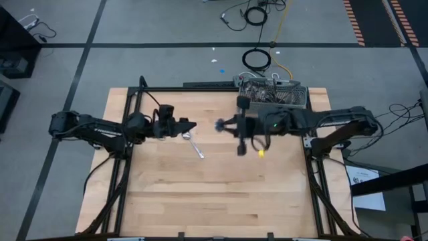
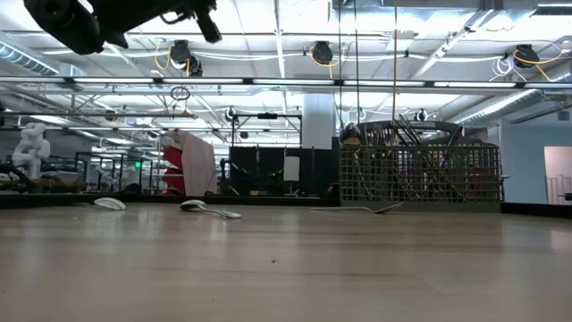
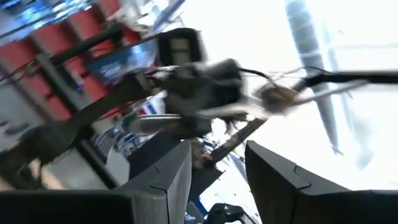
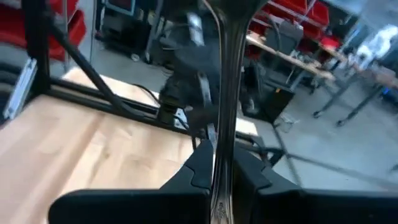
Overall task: Sort silverware
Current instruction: Put the silver spoon into the gray utensil holder
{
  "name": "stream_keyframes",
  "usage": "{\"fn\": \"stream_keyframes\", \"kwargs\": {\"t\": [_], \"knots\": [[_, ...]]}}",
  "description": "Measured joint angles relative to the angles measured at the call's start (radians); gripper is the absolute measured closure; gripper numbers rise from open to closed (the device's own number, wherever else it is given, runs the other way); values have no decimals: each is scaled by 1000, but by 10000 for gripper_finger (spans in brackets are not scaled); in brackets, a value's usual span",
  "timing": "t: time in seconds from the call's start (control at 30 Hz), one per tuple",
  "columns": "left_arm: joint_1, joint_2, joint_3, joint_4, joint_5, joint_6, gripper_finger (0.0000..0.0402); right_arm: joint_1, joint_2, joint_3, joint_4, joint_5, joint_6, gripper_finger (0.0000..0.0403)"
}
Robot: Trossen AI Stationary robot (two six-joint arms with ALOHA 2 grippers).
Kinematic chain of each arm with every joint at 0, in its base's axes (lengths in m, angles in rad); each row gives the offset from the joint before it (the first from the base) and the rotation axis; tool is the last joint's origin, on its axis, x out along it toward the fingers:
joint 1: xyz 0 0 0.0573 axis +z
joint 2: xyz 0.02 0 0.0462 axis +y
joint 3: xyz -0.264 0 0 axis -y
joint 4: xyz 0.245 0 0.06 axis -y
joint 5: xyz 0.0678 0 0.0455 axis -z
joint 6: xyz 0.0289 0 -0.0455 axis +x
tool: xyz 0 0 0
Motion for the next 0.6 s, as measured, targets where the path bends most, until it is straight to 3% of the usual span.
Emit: {"fn": "stream_keyframes", "kwargs": {"t": [0.13,0.23,0.43,0.6], "knots": [[-9,-31,-10,25,11,59,246,-87,-91,-145,84,-37,98,391],[-24,-51,-21,20,16,91,246,-154,-154,-288,239,-26,122,391],[-40,-68,-47,14,13,96,246,-303,-180,-577,650,219,123,391],[-44,-79,-62,22,-10,73,246,-428,-148,-672,720,273,144,391]]}}
